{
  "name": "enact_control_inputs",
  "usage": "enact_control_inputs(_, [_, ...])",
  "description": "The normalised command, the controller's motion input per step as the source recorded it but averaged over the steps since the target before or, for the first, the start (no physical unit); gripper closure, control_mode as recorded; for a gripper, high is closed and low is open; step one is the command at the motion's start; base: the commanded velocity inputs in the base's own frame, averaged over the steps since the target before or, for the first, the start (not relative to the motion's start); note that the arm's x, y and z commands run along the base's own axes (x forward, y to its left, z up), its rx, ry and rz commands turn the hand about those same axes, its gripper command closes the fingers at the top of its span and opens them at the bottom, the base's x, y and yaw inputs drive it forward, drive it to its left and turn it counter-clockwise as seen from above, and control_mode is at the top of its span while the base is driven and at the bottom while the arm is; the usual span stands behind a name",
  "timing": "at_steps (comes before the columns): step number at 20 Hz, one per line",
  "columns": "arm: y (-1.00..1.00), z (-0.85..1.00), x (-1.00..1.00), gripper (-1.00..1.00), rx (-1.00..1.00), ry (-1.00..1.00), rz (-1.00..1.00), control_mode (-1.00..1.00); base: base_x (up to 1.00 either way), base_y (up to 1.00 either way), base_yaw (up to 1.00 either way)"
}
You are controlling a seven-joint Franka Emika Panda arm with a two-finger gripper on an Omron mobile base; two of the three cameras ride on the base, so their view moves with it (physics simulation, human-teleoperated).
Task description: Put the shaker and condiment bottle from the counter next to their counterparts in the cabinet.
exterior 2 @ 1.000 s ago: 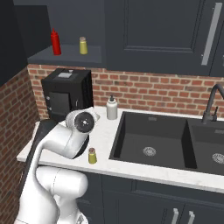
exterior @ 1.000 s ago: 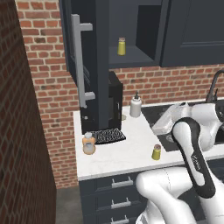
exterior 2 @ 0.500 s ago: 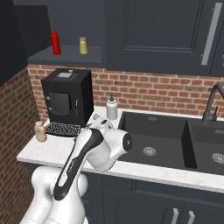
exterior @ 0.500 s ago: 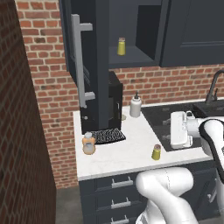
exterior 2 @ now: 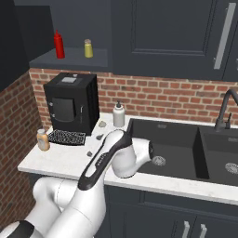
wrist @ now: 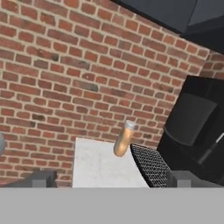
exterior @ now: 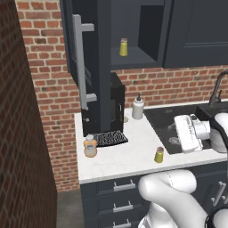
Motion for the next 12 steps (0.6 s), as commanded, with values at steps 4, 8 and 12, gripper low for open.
enact_control_inputs(4, [-0.06,-0.42,0.00,-1.00,-0.14,0.12,0.00,-1.00,0.00,0.00,0.00])
enact_control_inputs(8, [-0.05,-0.47,0.00,-1.00,-0.13,0.13,0.01,-1.00,0.00,0.00,0.00])
enact_control_inputs(12, [0.00,-0.28,0.00,-1.00,-0.01,0.03,0.01,-1.00,0.00,0.00,0.00])
